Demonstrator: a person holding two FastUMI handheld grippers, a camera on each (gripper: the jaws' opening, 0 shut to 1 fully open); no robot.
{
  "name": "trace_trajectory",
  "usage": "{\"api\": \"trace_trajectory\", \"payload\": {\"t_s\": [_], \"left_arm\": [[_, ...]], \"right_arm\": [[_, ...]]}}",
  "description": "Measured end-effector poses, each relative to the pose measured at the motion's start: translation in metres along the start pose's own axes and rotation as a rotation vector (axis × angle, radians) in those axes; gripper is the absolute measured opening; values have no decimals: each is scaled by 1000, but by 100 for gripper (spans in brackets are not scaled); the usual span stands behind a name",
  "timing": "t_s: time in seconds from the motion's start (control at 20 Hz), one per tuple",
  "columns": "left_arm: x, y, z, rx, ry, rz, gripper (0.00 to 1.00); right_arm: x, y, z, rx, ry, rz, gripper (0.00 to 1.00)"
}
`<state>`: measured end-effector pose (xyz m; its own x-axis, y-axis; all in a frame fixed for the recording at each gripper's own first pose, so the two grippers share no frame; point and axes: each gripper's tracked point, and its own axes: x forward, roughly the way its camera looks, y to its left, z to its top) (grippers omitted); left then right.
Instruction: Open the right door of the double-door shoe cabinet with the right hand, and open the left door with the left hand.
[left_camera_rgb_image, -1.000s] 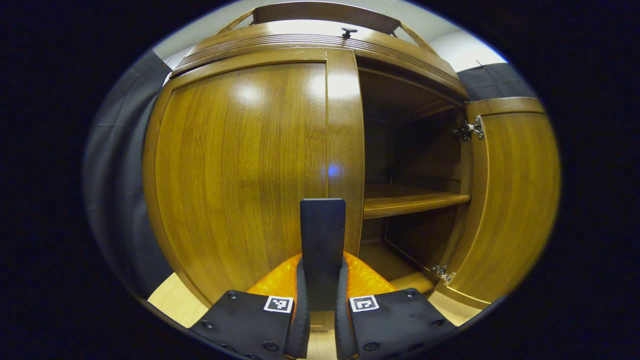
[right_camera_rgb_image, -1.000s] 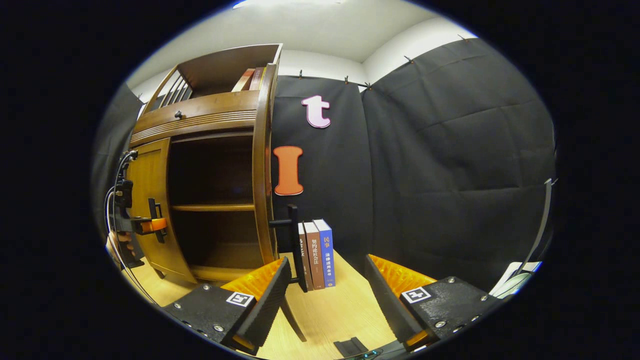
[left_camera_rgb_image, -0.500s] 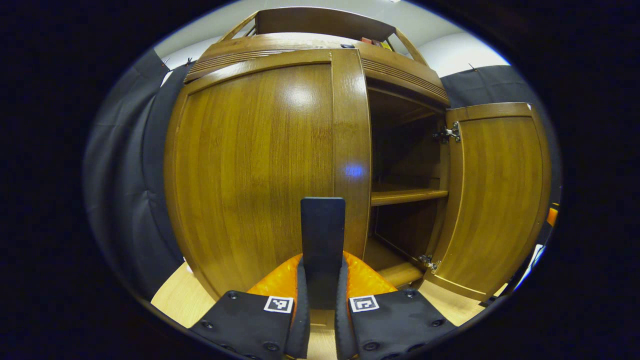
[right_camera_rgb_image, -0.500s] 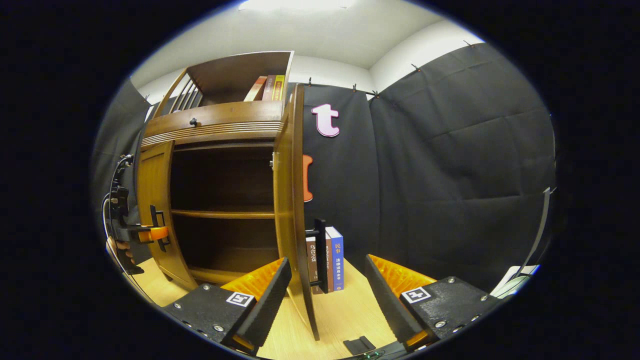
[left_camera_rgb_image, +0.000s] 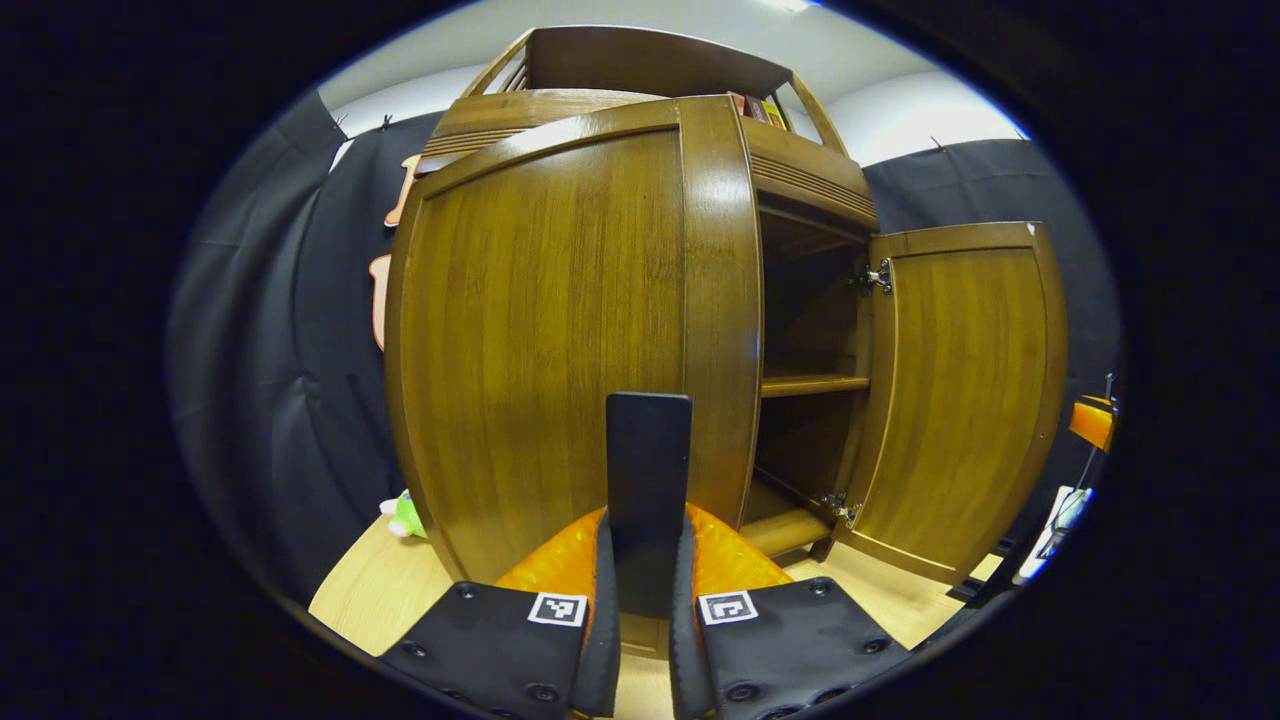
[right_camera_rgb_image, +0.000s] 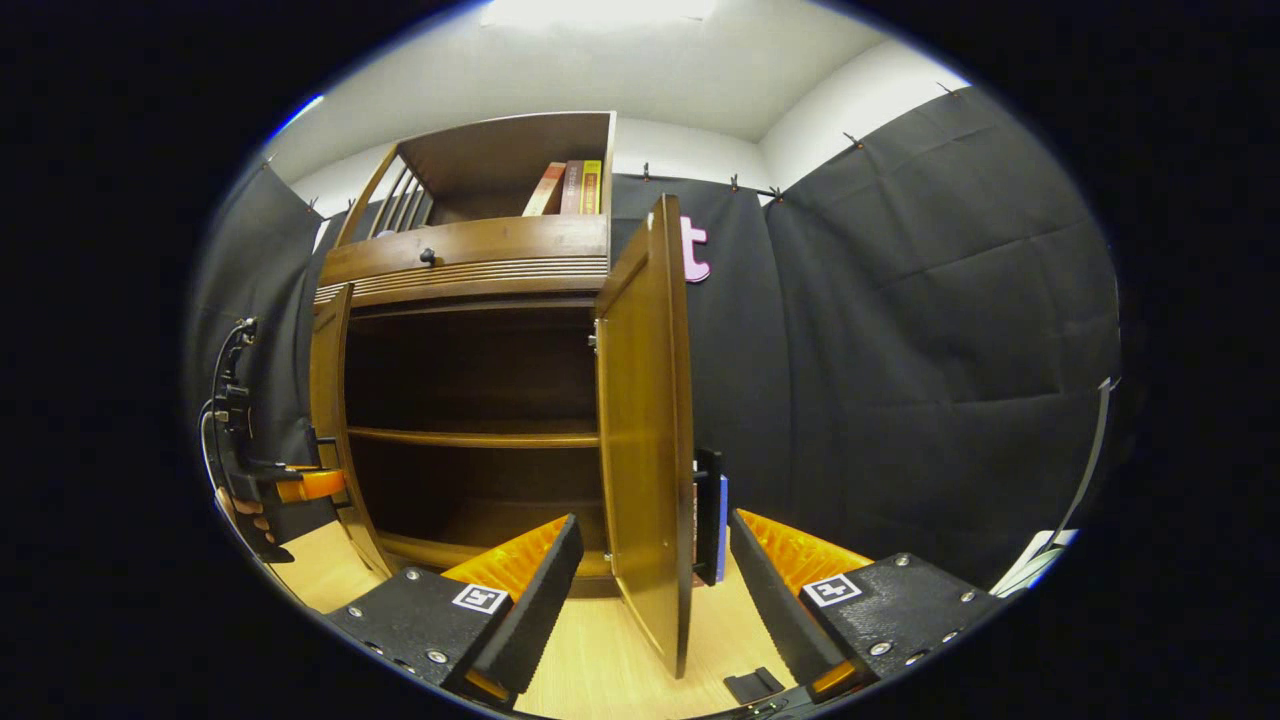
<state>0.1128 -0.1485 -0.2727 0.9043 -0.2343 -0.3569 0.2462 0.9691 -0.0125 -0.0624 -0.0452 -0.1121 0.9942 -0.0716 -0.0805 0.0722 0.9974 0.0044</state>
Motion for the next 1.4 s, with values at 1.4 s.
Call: {"api": "trace_trajectory", "payload": {"t_s": [1.4], "left_arm": [[-26,30,1,-2,-21,40,27]], "right_arm": [[4,106,9,-14,12,177,100]]}}
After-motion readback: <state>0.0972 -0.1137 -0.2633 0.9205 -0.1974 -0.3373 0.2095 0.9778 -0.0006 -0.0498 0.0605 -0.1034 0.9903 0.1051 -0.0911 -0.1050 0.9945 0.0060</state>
